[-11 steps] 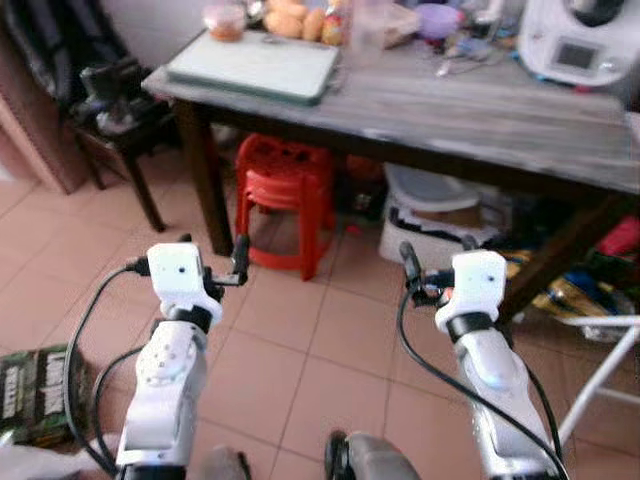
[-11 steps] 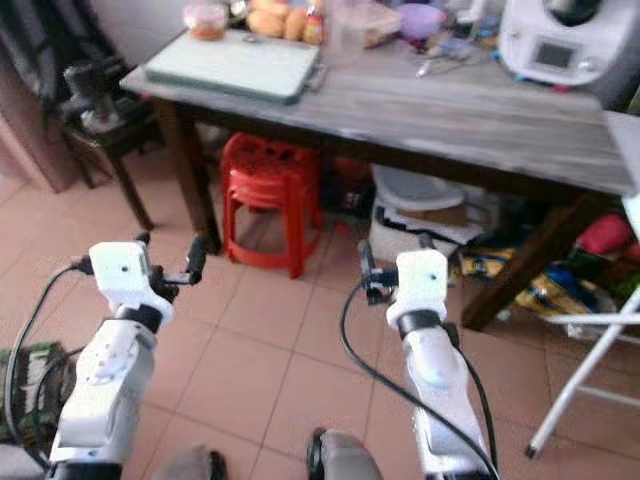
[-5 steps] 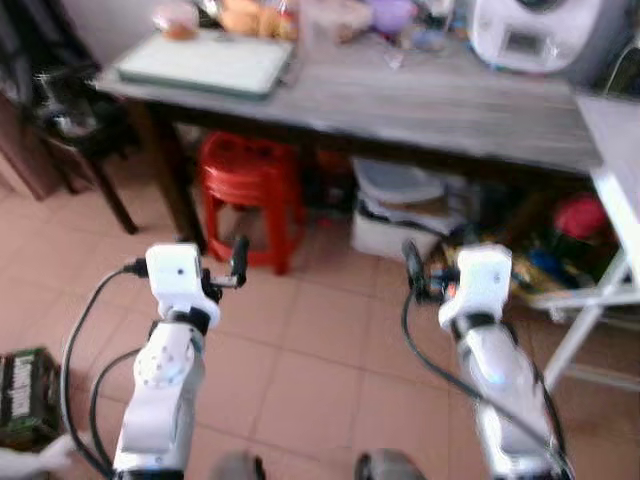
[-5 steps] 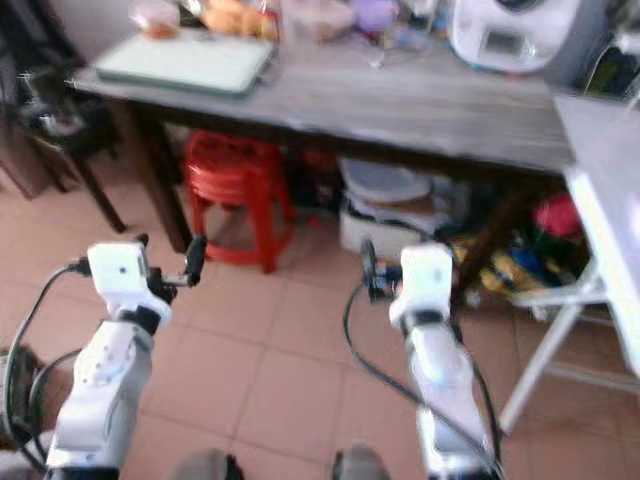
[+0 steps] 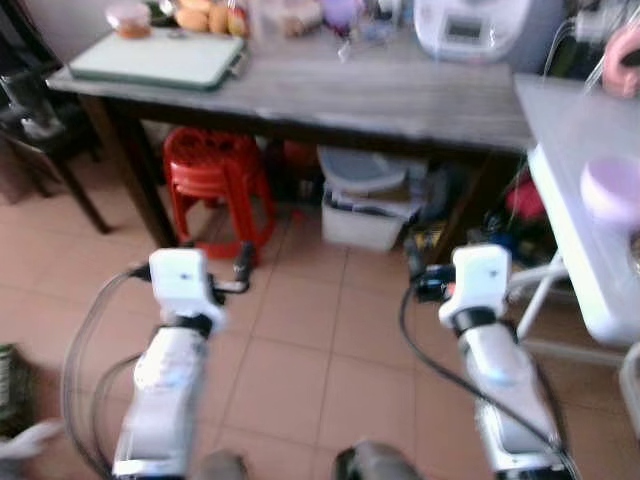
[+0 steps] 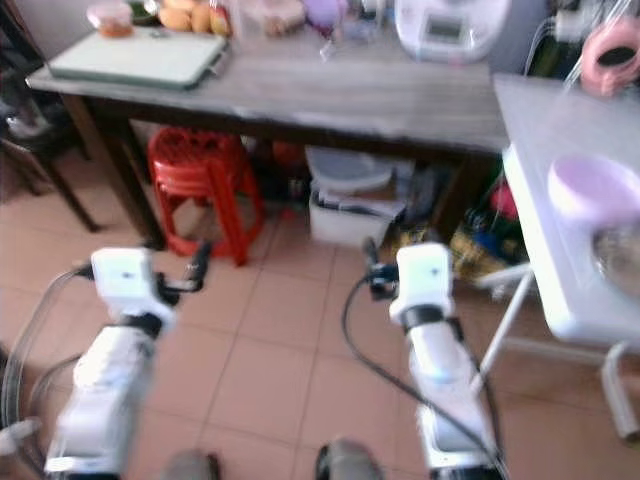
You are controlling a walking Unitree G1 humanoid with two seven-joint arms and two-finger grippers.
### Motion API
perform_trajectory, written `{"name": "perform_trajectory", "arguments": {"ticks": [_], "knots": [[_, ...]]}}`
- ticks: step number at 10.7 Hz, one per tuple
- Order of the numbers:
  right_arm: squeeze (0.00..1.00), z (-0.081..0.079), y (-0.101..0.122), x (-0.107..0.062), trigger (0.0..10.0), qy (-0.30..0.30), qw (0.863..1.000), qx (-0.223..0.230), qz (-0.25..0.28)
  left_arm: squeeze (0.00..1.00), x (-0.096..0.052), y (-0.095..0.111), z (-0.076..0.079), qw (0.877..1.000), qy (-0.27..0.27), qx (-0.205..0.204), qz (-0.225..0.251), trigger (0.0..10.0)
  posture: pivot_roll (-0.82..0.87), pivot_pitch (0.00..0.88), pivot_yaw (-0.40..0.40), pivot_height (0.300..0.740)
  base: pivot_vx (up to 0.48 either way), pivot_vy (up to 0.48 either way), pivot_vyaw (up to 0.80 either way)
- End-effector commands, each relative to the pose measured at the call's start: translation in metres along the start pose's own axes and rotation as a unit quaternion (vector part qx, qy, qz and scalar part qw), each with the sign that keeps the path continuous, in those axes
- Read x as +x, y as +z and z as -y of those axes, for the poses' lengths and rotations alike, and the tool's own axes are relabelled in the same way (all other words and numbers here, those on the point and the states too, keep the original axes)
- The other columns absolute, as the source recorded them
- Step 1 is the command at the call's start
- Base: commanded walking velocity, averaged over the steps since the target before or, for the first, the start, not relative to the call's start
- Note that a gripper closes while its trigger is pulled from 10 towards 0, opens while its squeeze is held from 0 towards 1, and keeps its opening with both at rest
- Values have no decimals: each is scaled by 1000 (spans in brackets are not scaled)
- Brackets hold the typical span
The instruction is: Setting the table
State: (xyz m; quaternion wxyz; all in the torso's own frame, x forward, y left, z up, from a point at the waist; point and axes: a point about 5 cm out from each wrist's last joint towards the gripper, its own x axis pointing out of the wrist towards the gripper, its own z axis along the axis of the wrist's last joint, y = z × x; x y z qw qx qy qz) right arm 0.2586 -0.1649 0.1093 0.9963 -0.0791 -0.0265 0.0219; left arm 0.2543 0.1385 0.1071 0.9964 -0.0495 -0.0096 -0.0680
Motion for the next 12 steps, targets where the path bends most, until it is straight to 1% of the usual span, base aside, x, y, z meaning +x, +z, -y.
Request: {"name": "perform_trajectory", "arguments": {"ticks": [1, 2, 3, 6, 7, 9, 10, 11, 12], "knots": [[0, 0, 3, 3, 10000, -5, 1000, 14, 3, 0, 0, 5, -4, 1000, 0, 7, 6, 10000, -38, 128, -4, 740, 0, -262, 0], [0, 0, 2, 4, 10000, -8, 1000, 26, -8, 0, 1, 6, -3, 1000, -1, 8, 7, 10000, -36, 130, -2, 740, 0, -274, 0], [0, 1, 4, 5, 10000, -5, 1000, 24, -6, 0, 2, 8, -3, 1000, 0, 6, 9, 10000, -35, 133, -1, 740, 0, -285, 0], [0, 4, 12, 8, 10000, -7, 1000, 21, 21, 0, 2, 11, -7, 1000, 6, 10, 11, 10000, -28, 139, 7, 740, 0, -284, 0], [0, 4, 12, 11, 10000, -10, 1000, 26, 13, 0, 2, 13, -7, 1000, 6, 11, 13, 10000, -22, 148, 9, 740, 0, -289, -431], [0, 7, 15, 12, 10000, -11, 1000, 20, 19, 0, 1, 15, -7, 1000, 7, 12, 14, 10000, -24, 156, 10, 740, 0, -287, -800], [0, 7, 15, 12, 10000, -11, 1000, 20, 19, 0, 0, 14, -4, 1000, 4, 10, 12, 10000, -24, 156, 11, 740, 0, -285, -600], [0, 6, 15, 11, 10000, -12, 1000, 20, 20, 0, 1, 15, -3, 1000, 2, 9, 12, 10000, -26, 154, 11, 740, 0, -285, -475], [0, 6, 15, 11, 10000, -11, 1000, 20, 21, 0, 1, 15, -3, 1000, 2, 8, 12, 10000, -27, 155, 11, 740, 0, -285, 0]]}}
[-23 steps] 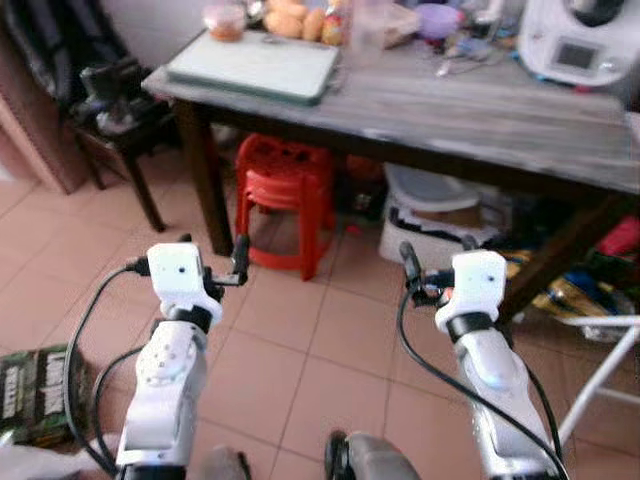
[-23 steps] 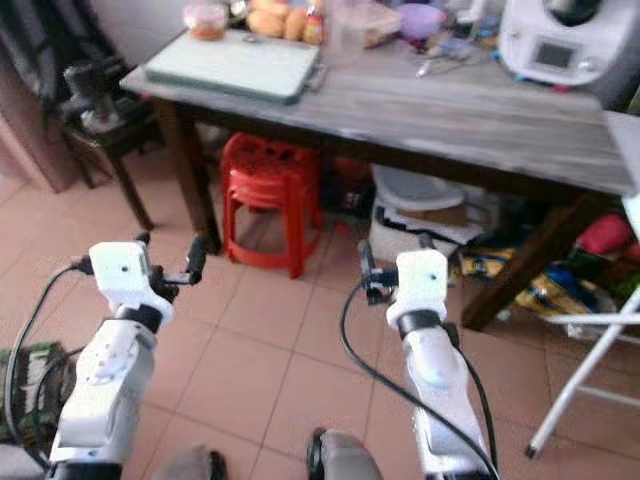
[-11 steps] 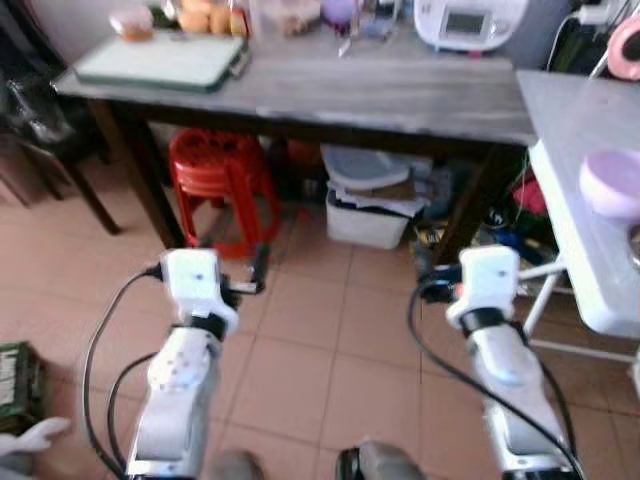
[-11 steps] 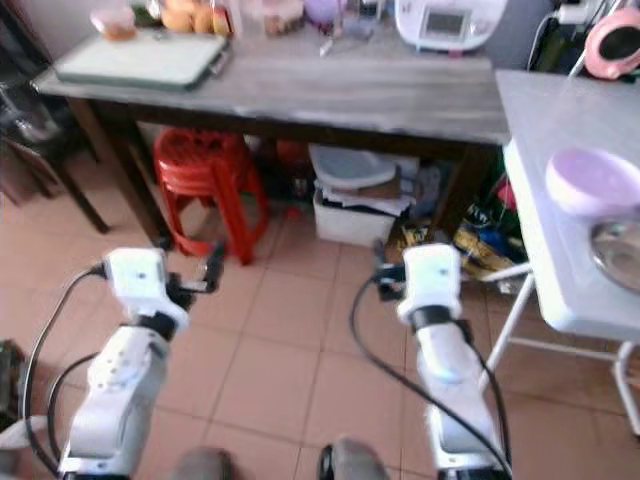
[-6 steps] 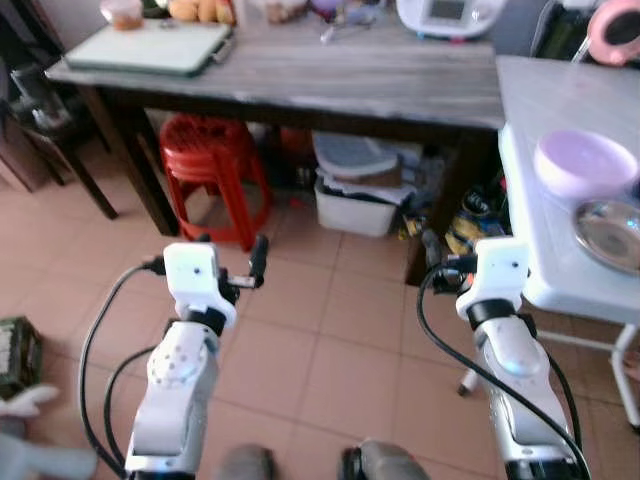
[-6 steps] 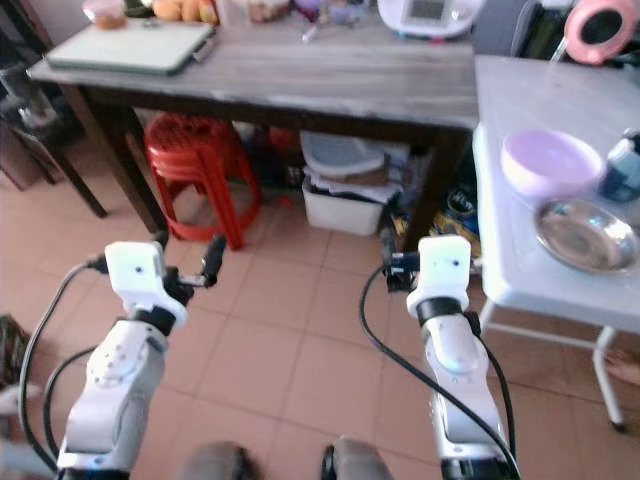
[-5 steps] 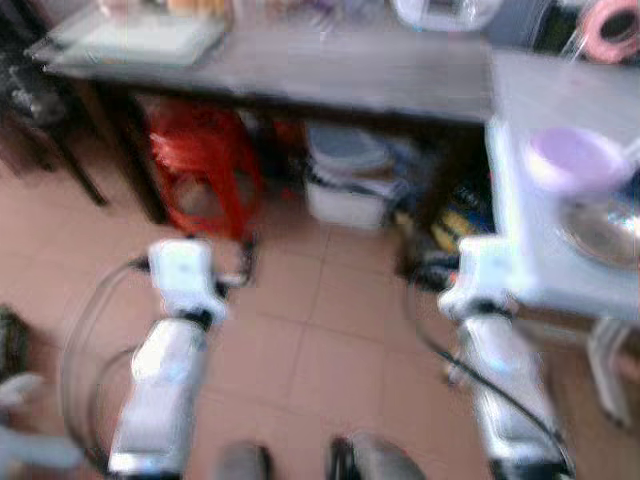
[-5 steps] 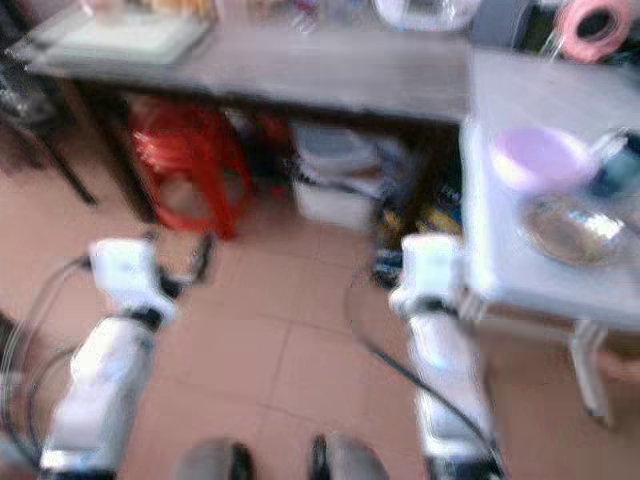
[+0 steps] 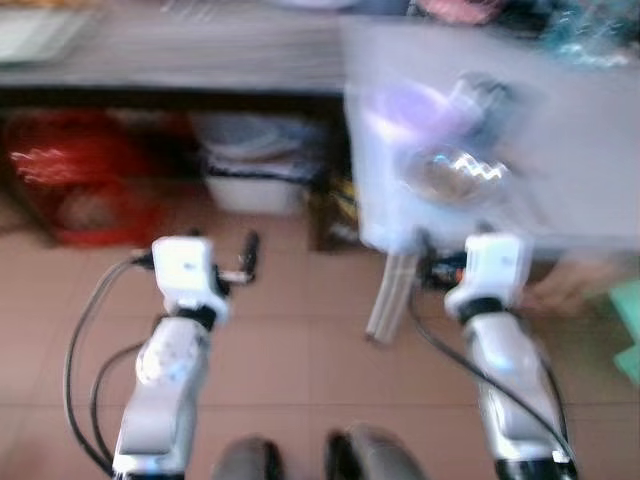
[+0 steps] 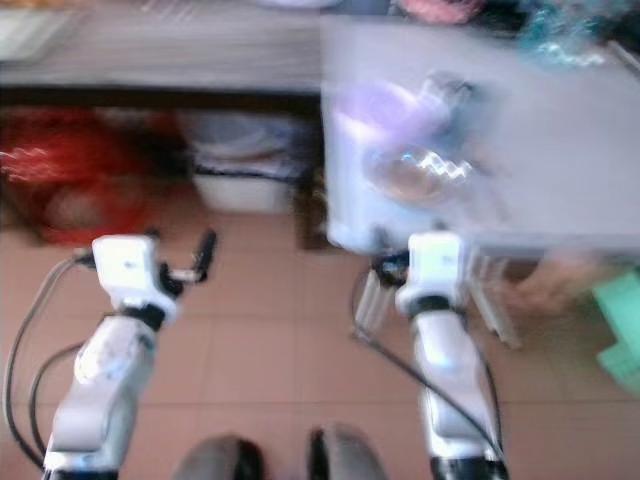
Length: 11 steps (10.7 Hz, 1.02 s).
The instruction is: Setting the table
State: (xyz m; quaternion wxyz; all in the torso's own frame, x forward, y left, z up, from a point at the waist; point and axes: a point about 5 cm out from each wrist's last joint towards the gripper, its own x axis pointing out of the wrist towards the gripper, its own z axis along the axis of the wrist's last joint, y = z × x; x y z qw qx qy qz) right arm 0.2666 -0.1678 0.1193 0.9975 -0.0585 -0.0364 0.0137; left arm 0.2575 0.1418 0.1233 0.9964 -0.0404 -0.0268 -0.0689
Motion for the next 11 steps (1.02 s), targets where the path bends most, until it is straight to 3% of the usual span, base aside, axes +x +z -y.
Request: {"name": "perform_trajectory", "arguments": {"ticks": [1, 7, 11], "knots": [[0, 1, 7, 2, 10000, -2, 1000, -2, 14, 0, -2, -1, -1, 1000, 3, -1, -4, 10000, -28, 156, 11, 740, 0, -285, 0], [0, 4, 8, 0, 10000, -7, 1000, -9, 18, 0, -1, 4, 6, 1000, -16, -17, 11, 10000, -34, 161, 7, 740, 0, 0, 0], [0, 3, 7, -4, 10000, -6, 1000, -5, 15, 0, -3, 5, 9, 999, -27, -25, 12, 10000, -35, 165, 4, 740, 337, 0, 0]]}}
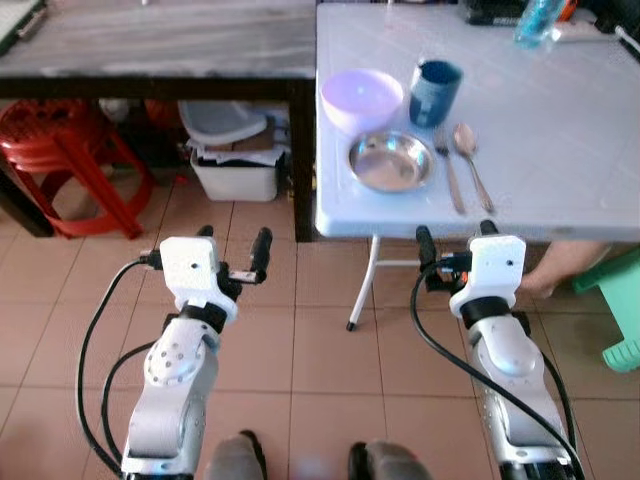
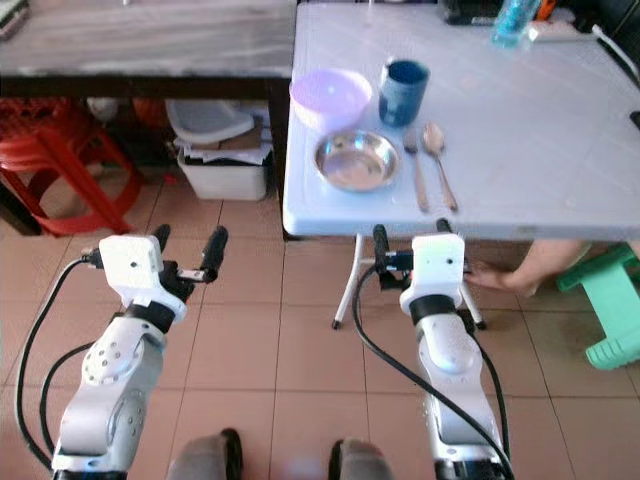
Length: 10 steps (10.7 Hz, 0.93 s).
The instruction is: Setting the table
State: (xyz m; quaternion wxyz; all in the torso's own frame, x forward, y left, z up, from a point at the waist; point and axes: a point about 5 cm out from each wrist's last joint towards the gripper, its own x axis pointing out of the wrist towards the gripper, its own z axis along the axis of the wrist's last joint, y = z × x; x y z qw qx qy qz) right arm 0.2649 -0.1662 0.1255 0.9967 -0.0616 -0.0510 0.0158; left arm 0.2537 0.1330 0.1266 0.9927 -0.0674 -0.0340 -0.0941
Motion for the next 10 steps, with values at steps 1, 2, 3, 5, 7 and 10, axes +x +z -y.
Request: {"name": "perform_trajectory", "arguments": {"ticks": [1, 2, 3, 5, 7, 10], "knots": [[0, 4, 0, -2, 10000, -7, 1000, -2, -2, 0, -1, 2, 0, 1000, -5, 1, 3, 10000, -35, 165, 4, 740, 352, 0, -800], [0, 3, 1, -2, 10000, -4, 1000, -1, 1, 0, -1, 2, 0, 1000, -6, 0, 3, 10000, -34, 166, 4, 740, 352, 0, -800], [0, 2, 1, -2, 10000, -3, 1000, 0, 2, 0, -1, 2, 0, 1000, -6, -1, 3, 10000, -35, 166, 5, 740, 341, 0, 0], [0, 1, 3, -1, 10000, 1, 1000, -3, 6, 0, 0, 3, 0, 1000, -6, -2, 4, 10000, -35, 167, 4, 740, 337, 0, 0], [0, 1, 5, 1, 10000, 1, 1000, -6, 10, 0, 0, 3, 1, 1000, -7, -3, 6, 10000, -36, 168, 4, 740, 334, 0, 0], [0, 1, 8, 0, 10000, 4, 1000, -13, 17, 0, -1, 4, 1, 1000, -4, -3, 5, 10000, -36, 176, 2, 740, 320, 0, 0]]}}
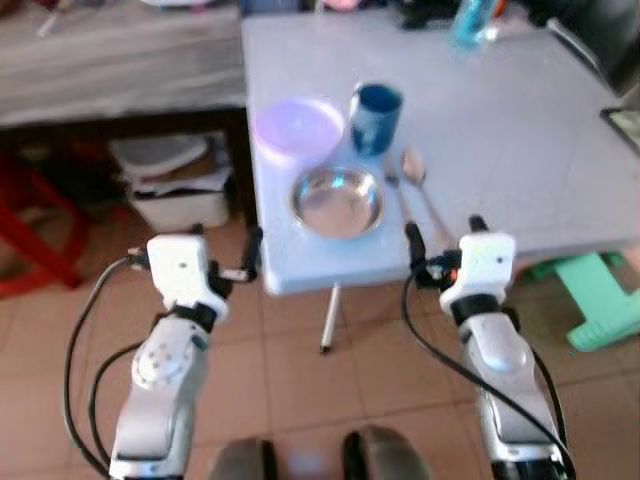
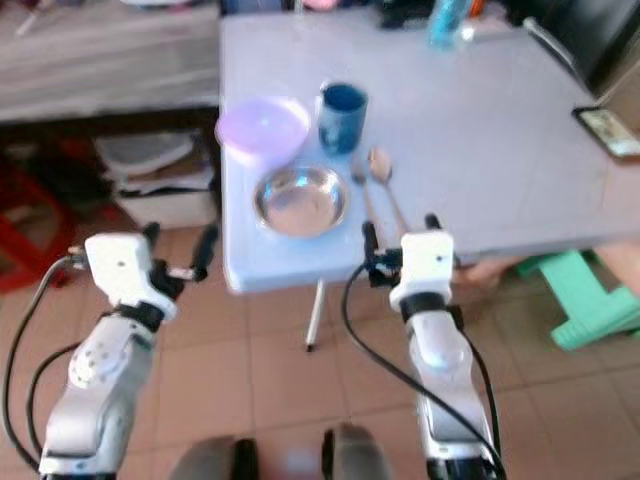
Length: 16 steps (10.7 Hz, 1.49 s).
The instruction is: Setting the table
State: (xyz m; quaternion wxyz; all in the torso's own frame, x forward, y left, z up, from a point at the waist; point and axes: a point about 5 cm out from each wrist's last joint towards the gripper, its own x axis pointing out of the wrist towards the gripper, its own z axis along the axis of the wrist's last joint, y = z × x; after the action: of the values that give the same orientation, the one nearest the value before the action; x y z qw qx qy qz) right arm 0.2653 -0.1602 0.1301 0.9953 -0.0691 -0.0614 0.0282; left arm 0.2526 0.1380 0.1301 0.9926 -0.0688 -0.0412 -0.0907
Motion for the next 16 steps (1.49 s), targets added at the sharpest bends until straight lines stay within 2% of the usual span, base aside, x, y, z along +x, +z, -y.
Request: {"name": "perform_trajectory", "arguments": {"ticks": [1, 3, 10, 11, 12, 13, 14, 16], "knots": [[0, 7, 4, -1, 10000, -8, 1000, -11, 7, 0, 0, 0, 5, 1000, -3, -1, -1, 10000, -36, 180, 1, 740, 315, 0, 0], [0, 8, 6, -1, 10000, -5, 1000, -16, 13, 0, -2, 1, 3, 1000, 5, 0, -1, 10000, -33, 185, -1, 740, 293, 0, 266], [0, 8, 5, -5, 10000, -3, 1000, -1, 12, 0, -19, 4, -9, 1000, 16, 15, -11, 10000, -20, 212, 3, 740, 0, 0, 78], [1000, 8, 9, -4, 10000, 4, 1000, 4, 20, 0, -19, 5, -9, 1000, 14, 16, -10, 10000, -23, 216, 5, 740, 0, 0, 0], [1000, 8, 12, -4, 10000, 7, 1000, 7, 25, 0, -20, 5, -9, 1000, 10, 17, -11, 10000, -25, 220, 8, 740, 0, 0, 0], [937, 6, 14, -3, 10000, 14, 1000, 12, 26, 0, -21, 5, -9, 1000, 6, 19, -13, 10000, -26, 224, 12, 740, 0, 0, 0], [0, 2, 16, -4, 10000, 36, 999, 21, 24, 0, -24, 6, -8, 1000, -6, 23, -16, 10000, -25, 233, 13, 740, 0, 0, 0], [0, -3, 20, -5, 10000, 57, 997, 47, 24, 0, -34, 5, -11, 999, -7, 28, -28, 10000, -16, 260, 24, 740, 0, 0, 0]]}}
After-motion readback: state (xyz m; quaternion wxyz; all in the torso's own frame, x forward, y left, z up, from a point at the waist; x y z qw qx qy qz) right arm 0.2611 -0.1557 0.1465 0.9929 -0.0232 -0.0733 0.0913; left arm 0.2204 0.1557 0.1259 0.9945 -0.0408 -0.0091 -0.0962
